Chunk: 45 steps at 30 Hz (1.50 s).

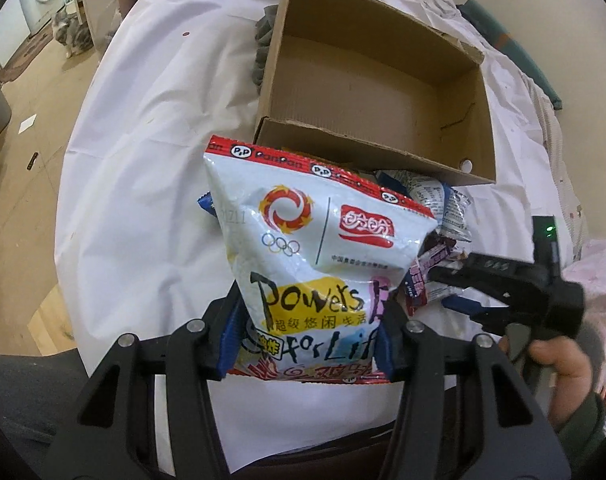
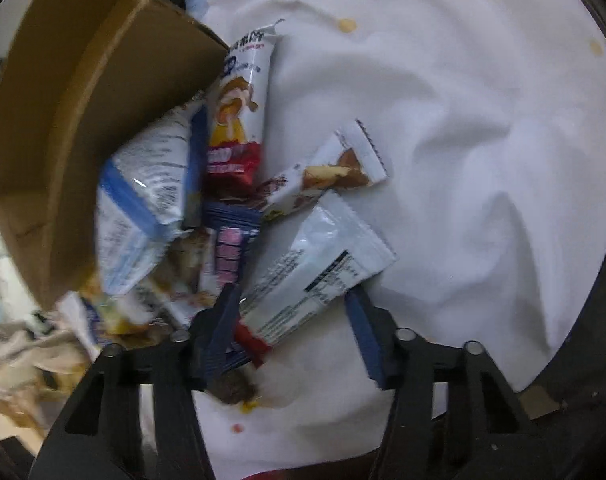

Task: Organize snacks
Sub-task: 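Lift the chip bag with the left gripper while the right gripper grasps a red-capped white bar, then drop the chip bag into the box with the left gripper while the right gripper drops the bar in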

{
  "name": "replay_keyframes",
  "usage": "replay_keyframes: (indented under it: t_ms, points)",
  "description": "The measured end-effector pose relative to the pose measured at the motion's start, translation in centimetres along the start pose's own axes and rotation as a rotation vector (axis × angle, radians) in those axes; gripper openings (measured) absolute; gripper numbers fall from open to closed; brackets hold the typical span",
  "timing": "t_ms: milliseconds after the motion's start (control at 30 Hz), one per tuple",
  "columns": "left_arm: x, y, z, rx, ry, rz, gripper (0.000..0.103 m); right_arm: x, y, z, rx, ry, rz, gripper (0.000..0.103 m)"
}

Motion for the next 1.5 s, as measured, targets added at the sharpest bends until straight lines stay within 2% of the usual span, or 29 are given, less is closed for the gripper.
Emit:
replay_keyframes:
  t_ms: [100, 167, 267, 367, 700, 800, 967, 1233, 1500]
  points:
    - [0.3, 0.1, 0.1, -0.002, 0.006, 0.014, 0.049, 0.1, 0.3, 0.0, -0.040, 0.026, 0.051, 0.043]
    - [0.4, 0.1, 0.2, -0.003, 0.004, 0.014, 0.049, -0.3, 0.5, 0.6, -0.059, 0.011, 0.062, 0.039]
    - [0.3, 0.1, 0.2, -0.003, 0.003, 0.016, 0.049, -0.9, 1.2, 2.0, -0.079, -0.028, 0.086, 0.021]
    - [0.3, 0.1, 0.3, -0.005, 0.003, 0.017, 0.049, -1.3, 1.9, 3.9, -0.094, -0.067, 0.130, 0.015]
    - [0.7, 0.2, 0.3, -0.017, -0.021, 0.028, 0.049, -0.2, 3.9, 10.2, -0.169, -0.195, 0.207, 0.014]
    - [1.0, 0.0, 0.7, -0.042, -0.040, 0.035, 0.049, 0.2, 3.5, 12.4, -0.215, -0.223, 0.243, 0.014]
    - [1.5, -1.2, 1.9, -0.098, -0.051, 0.051, 0.049, 3.6, 2.0, 14.1, -0.299, -0.279, 0.318, 0.014]
    - [0.2, -6.5, 3.6, -0.146, -0.056, 0.027, 0.049, 8.3, -0.7, 17.8, -0.363, -0.341, 0.457, 0.014]
    - [-2.0, -13.2, 1.6, -0.179, -0.117, -0.024, 0.049, 13.5, -4.3, 16.1, -0.376, -0.342, 0.558, 0.014]
Point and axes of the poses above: each gripper's, at about its wrist camera, not at the fingertips, and z roughly against the way its jaws point, x to its left, y to its underside, the point moved 4 cm from there along -z, roughly the way its jaws point, and after that the axes turned 7 degrees about -z, right-handed, at the moved point
